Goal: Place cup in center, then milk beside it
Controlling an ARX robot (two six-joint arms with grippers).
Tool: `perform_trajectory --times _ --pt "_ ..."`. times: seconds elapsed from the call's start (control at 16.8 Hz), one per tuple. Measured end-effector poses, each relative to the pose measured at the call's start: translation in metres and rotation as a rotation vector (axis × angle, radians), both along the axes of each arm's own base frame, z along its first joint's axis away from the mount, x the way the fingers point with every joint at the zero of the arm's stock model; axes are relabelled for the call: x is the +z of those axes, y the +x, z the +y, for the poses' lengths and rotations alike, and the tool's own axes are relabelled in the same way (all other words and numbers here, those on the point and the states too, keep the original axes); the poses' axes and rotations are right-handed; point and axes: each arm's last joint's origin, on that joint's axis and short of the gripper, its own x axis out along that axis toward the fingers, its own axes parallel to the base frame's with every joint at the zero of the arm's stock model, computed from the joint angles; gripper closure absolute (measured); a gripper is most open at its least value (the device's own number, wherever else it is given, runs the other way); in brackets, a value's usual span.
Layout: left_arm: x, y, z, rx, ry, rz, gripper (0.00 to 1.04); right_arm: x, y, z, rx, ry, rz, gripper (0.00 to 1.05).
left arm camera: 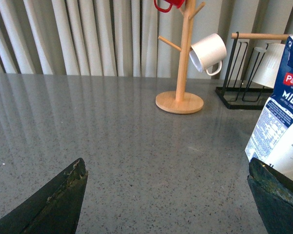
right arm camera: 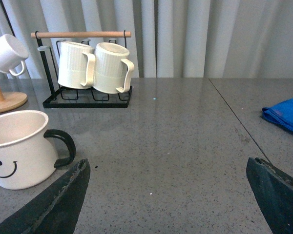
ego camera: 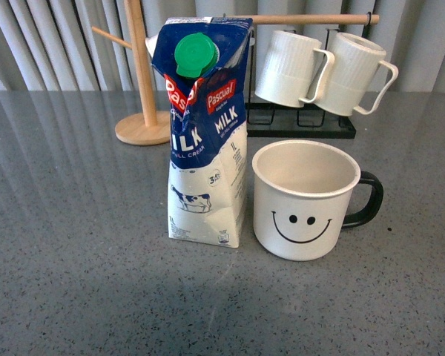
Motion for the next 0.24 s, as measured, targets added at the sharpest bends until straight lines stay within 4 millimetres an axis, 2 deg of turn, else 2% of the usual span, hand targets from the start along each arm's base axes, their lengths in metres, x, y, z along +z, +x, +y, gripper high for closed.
perform_trajectory --times 0.24 --pt "0.0000 0.0000 0.0000 0.000 0.000 0.000 0.07 0.0000 0.0000 0.0000 0.000 0.000 0.000 0.07"
